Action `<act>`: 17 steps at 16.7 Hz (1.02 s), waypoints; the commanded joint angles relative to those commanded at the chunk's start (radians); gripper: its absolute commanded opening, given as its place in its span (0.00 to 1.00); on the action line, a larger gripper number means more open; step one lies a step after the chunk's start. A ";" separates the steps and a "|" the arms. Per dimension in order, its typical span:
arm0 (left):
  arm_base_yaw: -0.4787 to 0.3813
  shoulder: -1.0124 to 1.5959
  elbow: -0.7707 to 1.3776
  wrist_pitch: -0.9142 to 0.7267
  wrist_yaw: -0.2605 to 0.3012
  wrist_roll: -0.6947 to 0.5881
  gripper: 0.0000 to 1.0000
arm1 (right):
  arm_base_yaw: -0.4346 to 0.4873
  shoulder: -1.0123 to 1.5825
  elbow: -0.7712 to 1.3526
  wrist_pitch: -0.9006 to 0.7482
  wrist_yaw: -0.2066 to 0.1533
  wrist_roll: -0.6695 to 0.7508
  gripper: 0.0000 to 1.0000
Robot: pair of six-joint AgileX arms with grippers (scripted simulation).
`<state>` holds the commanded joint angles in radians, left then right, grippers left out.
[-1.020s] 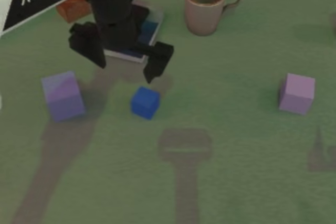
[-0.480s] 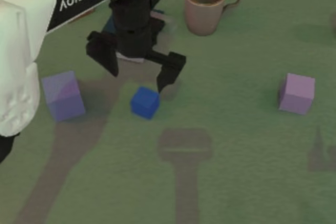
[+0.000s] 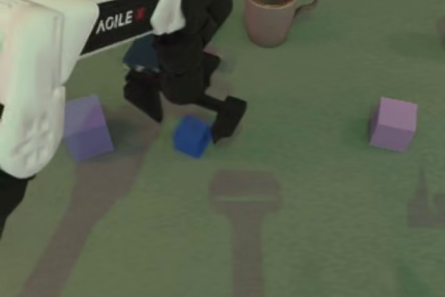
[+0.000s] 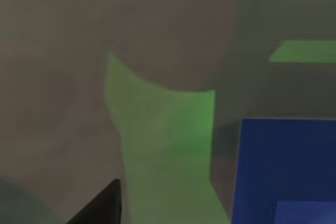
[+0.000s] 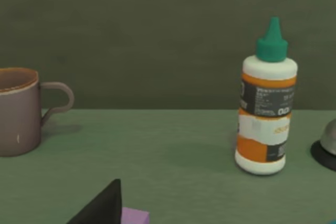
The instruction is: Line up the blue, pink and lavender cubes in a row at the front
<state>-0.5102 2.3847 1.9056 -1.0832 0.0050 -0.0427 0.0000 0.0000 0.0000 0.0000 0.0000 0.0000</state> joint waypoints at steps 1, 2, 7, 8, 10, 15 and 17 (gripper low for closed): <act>0.000 0.011 -0.028 0.039 0.000 0.000 1.00 | 0.000 0.000 0.000 0.000 0.000 0.000 1.00; 0.000 0.020 -0.050 0.068 0.000 0.000 1.00 | 0.000 0.000 0.000 0.000 0.000 0.000 1.00; -0.001 0.029 -0.073 0.094 0.000 0.000 1.00 | 0.000 0.000 0.000 0.000 0.000 0.000 1.00; -0.001 0.029 -0.073 0.094 0.000 0.000 0.92 | 0.000 0.000 0.000 0.000 0.000 0.000 1.00; -0.001 0.029 -0.073 0.094 0.000 0.000 0.77 | 0.000 0.000 0.000 0.000 0.000 0.000 1.00; -0.001 0.029 -0.073 0.094 0.000 0.000 0.40 | 0.000 0.000 0.000 0.000 0.000 0.000 1.00; -0.001 0.029 -0.073 0.094 0.000 0.000 0.25 | 0.000 0.000 0.000 0.000 0.000 0.000 1.00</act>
<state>-0.5110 2.4137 1.8326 -0.9896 0.0053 -0.0430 0.0000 0.0000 0.0000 0.0000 0.0000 0.0000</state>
